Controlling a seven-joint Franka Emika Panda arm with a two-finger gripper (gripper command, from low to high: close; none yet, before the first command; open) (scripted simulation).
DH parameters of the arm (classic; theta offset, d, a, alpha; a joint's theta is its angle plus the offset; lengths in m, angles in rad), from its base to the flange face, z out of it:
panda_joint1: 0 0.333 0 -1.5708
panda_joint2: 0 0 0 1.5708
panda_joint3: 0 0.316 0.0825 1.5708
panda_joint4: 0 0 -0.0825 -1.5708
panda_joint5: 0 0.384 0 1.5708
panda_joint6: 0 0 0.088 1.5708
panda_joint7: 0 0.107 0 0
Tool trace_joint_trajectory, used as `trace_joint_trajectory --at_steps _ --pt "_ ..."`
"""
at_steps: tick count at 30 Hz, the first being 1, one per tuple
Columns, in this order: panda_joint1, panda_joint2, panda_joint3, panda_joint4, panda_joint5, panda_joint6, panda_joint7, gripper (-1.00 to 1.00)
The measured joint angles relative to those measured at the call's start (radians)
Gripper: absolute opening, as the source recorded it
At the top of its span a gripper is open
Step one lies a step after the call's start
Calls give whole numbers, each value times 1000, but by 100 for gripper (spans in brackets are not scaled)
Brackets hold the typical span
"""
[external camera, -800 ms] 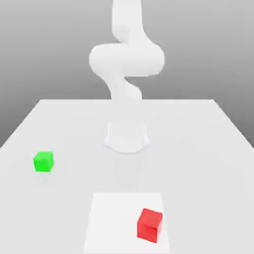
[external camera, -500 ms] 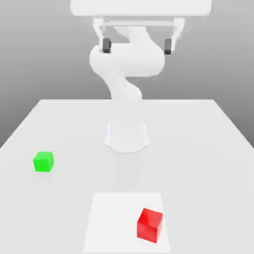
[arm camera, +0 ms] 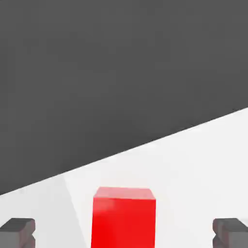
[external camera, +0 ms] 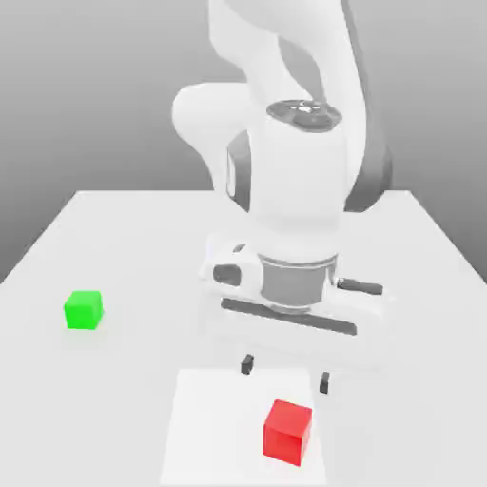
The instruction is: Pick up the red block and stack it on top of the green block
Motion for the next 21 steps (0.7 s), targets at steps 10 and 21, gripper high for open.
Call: trace_joint_trajectory --at_steps 10,21 --pt "50 172 -63 21 -72 140 61 -100" --pt "-88 -81 -131 -71 -16 -22 82 -100"
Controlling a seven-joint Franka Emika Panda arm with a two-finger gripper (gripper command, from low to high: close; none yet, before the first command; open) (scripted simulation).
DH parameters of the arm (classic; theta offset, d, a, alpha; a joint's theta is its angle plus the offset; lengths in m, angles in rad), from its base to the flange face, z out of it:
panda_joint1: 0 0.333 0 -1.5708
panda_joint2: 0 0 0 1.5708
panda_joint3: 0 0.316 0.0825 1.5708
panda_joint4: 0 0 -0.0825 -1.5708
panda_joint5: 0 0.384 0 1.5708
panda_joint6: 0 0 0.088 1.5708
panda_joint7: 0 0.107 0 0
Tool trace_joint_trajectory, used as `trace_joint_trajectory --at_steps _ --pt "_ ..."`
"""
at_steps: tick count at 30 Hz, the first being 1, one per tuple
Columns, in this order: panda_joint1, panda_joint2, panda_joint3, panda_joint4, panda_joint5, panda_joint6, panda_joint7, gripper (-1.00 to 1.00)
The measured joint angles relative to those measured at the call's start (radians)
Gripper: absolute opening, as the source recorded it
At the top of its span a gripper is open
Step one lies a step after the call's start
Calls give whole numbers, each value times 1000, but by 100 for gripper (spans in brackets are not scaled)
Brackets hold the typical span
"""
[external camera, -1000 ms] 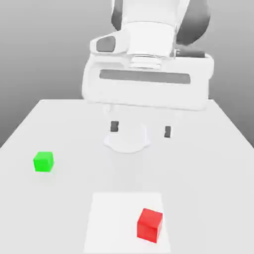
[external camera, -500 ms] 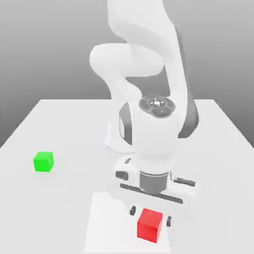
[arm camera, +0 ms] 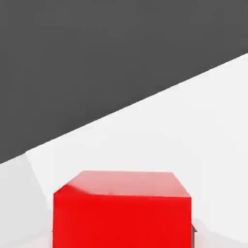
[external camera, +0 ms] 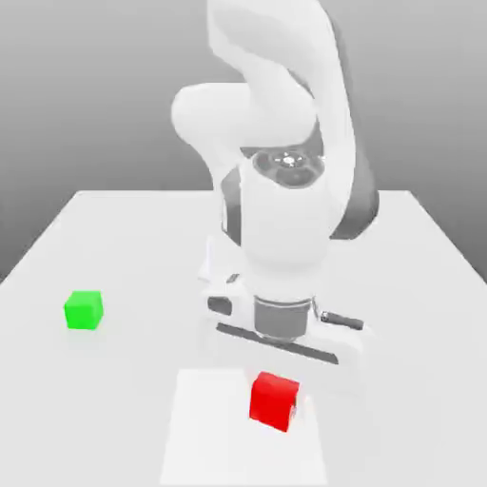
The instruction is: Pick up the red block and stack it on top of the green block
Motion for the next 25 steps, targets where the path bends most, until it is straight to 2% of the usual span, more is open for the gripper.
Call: trace_joint_trajectory --at_steps 5,15,20,23,24,25 --pt "-269 -120 -112 -101 -60 -18 149 -100" --pt "-624 -342 -343 -297 -74 -34 361 -100" --pt "-610 -206 -382 -306 0 111 326 -100" --pt "-585 -96 -377 -303 101 214 257 -100" --pt "-581 -77 -367 -303 121 231 244 100" --pt "-578 -77 -367 -303 121 232 244 100"
